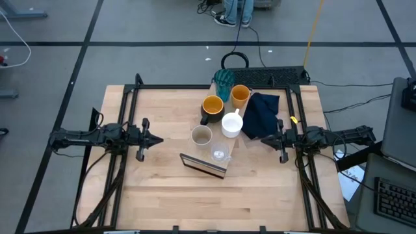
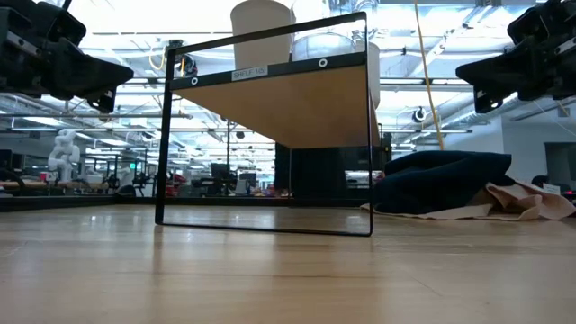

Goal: Stack small to large cups/mugs on shelf
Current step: Return to Home Position

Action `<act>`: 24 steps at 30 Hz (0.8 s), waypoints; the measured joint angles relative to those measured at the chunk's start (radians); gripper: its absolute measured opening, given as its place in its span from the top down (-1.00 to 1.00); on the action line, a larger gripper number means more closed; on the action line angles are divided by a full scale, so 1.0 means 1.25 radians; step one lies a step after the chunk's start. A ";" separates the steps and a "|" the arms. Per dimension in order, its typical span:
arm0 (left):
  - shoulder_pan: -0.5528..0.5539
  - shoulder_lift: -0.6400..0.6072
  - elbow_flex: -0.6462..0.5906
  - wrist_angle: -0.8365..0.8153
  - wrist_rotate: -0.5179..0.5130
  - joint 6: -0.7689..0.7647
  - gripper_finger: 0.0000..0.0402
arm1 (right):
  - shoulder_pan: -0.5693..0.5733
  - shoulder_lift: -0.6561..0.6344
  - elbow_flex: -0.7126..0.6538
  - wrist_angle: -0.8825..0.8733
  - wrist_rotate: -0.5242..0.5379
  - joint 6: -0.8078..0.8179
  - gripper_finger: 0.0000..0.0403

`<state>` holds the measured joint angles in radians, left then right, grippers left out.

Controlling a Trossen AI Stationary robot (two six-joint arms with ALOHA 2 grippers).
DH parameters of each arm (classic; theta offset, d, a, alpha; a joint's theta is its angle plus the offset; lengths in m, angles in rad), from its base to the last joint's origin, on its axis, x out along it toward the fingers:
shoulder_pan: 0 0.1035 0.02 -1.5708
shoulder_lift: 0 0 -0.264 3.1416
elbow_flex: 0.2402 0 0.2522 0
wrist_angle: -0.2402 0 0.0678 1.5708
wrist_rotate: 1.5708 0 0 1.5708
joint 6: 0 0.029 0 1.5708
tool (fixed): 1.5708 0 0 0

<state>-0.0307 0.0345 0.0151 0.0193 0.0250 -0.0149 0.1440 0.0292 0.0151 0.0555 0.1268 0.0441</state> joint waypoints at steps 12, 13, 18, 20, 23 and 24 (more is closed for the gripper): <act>0.000 0.000 0.000 0.000 0.000 -0.013 0.83 | 0.000 0.000 0.000 0.000 0.001 -0.009 1.00; 0.000 0.000 0.000 0.000 0.000 -0.013 0.82 | 0.000 0.000 0.000 0.000 0.001 -0.009 1.00; 0.000 0.000 0.000 0.000 0.000 -0.013 0.82 | 0.000 0.000 0.000 0.000 0.001 -0.009 1.00; 0.000 0.000 0.000 0.000 0.000 -0.013 0.82 | 0.000 0.000 0.000 0.000 0.001 -0.009 1.00; 0.000 0.000 0.000 0.000 0.000 -0.013 0.82 | 0.000 0.000 0.000 0.000 0.001 -0.009 1.00; 0.000 0.000 0.000 0.000 0.000 -0.013 0.82 | 0.000 0.000 0.000 0.000 0.001 -0.009 1.00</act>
<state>-0.0307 0.0345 0.0154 0.0191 0.0248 -0.0313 0.1440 0.0292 0.0151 0.0559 0.1284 0.0334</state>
